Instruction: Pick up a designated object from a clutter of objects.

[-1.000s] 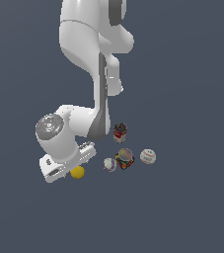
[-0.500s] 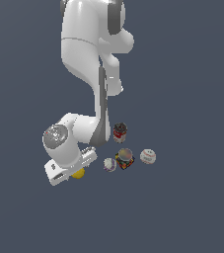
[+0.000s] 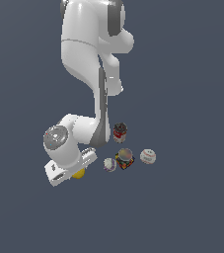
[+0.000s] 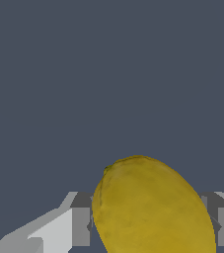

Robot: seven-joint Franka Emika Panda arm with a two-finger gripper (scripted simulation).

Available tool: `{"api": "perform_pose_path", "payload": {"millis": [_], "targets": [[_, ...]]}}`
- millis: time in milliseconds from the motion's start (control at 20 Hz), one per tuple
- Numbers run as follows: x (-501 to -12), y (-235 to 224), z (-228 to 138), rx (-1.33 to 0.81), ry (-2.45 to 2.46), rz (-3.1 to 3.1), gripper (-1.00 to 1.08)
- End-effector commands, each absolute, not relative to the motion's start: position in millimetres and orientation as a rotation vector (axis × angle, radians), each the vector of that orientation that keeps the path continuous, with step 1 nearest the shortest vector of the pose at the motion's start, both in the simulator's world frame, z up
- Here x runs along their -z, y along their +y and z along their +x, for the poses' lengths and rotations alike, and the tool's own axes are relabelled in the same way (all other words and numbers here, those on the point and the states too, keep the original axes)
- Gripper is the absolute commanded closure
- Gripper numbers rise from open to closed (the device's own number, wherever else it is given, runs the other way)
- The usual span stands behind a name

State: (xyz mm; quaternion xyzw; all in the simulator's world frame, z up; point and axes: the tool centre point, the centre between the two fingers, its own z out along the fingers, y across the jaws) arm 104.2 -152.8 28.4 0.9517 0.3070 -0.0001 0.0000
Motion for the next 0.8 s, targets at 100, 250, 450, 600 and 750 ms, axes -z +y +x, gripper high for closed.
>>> {"api": "perform_pose_path", "payload": {"millis": [100,250,450,600,750], "targets": [[-28.3,-152.3,104.5,0.000,0.965,2.990,1.08],[-29.1,-152.5,103.9,0.000,0.965,2.990,1.08],[-35.1,-150.6,101.0,0.000,0.965,2.990,1.08],[-43.7,-147.9,96.8,0.000,0.965,2.990,1.08],[-55.8,-144.1,90.9,0.000,0.965,2.990,1.08]]}}
